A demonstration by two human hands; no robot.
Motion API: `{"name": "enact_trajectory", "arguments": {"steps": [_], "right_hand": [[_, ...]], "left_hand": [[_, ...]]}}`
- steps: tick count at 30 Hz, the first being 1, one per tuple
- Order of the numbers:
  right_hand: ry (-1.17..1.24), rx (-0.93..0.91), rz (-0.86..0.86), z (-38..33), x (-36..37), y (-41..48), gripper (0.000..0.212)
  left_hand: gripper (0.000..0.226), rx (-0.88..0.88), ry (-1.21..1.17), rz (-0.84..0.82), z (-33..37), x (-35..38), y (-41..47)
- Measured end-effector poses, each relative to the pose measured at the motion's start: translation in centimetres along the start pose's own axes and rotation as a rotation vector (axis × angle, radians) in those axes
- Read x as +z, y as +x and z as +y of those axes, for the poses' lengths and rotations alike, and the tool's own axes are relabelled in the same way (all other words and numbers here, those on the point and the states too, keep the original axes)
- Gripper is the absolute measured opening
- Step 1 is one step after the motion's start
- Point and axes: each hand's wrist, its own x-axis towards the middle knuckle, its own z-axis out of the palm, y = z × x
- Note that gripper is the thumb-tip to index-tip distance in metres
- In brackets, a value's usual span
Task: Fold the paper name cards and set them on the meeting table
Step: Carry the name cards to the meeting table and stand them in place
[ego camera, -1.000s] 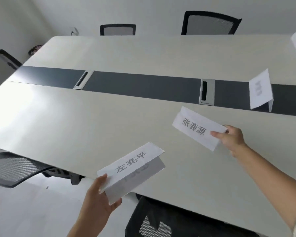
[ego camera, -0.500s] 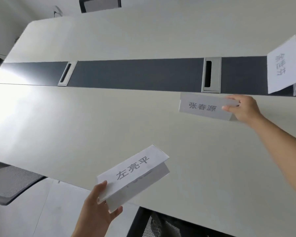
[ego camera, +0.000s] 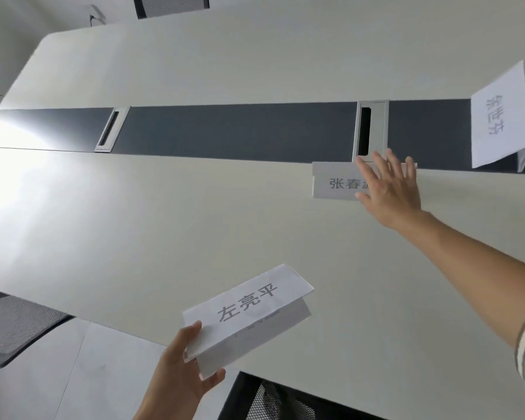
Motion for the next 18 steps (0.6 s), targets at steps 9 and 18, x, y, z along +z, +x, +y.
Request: {"name": "enact_trajectory", "arguments": {"steps": [9, 18], "right_hand": [[-0.116, 0.062, -0.062, -0.7, 0.2, 0.3, 0.077], [-0.127, 0.073, -0.261, -1.0, -2.9, 1.1, 0.082]], "left_hand": [[0.045, -0.004, -0.047, 0.02, -0.6, -2.1, -0.3], [0.044, 0.046, -0.119, -0.034, -1.1, -4.1, -1.5]]}}
